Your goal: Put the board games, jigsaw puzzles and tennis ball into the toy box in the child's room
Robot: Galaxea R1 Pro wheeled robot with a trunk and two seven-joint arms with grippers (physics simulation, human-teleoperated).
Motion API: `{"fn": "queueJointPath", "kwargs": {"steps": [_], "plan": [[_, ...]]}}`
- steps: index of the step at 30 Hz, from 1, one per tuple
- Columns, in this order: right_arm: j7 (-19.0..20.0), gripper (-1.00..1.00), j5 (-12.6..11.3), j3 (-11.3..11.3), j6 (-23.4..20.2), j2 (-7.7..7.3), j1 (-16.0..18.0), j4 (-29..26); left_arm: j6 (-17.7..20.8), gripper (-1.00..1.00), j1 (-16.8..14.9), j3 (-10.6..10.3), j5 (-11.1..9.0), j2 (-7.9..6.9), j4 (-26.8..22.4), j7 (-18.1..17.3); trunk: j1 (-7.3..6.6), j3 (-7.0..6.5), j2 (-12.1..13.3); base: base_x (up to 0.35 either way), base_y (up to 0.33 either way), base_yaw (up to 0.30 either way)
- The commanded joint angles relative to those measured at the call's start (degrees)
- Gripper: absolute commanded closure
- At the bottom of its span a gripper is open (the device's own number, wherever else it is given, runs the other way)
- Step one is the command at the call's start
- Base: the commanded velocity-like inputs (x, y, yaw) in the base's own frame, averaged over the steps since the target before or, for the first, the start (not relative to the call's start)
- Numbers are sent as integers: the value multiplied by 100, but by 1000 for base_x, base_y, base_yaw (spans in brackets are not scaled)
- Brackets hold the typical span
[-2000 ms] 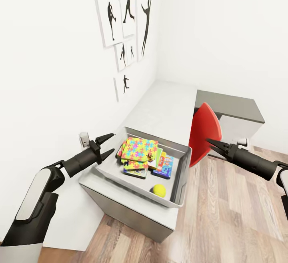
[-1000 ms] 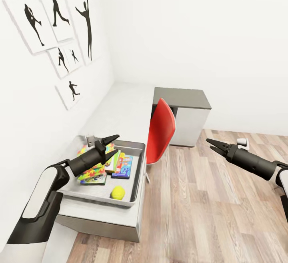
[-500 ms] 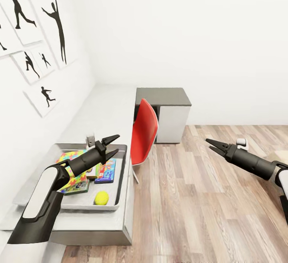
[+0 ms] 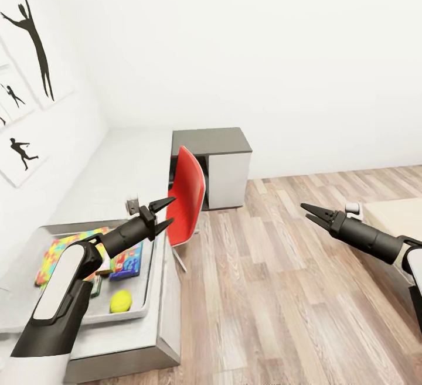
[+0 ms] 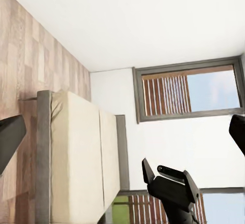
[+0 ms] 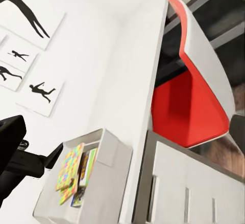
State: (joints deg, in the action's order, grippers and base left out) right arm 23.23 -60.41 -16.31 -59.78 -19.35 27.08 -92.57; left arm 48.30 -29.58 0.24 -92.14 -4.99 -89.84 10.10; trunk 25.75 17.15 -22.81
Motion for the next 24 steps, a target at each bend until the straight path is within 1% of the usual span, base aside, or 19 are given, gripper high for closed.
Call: {"fn": "queueJointPath", "kwargs": {"steps": [1, 7, 11, 17, 24], "plan": [[59, -100, 55, -5, -22, 1, 8, 3, 13, -100, -3, 3, -60, -2, -7, 57, 3, 8, -11, 0, -148, -280], [60, -100, 55, -4, -22, 7, 6, 2, 13, -100, -3, 3, -59, -8, -7, 54, 3, -4, -11, 0, -213, -277], [61, -100, 55, -4, -22, 13, 2, 2, 13, -100, -3, 3, -59, -9, -7, 54, 3, -10, -11, 0, -254, -185], [59, -100, 55, -2, -22, 17, -1, 2, 13, -100, -9, -1, -59, -10, -7, 54, 3, -13, -11, 0, -267, -76], [59, -100, 55, 4, -22, 19, -2, 2, 13, -100, -12, 0, -59, -10, -7, 54, 3, -14, -11, 0, -273, -22]]}}
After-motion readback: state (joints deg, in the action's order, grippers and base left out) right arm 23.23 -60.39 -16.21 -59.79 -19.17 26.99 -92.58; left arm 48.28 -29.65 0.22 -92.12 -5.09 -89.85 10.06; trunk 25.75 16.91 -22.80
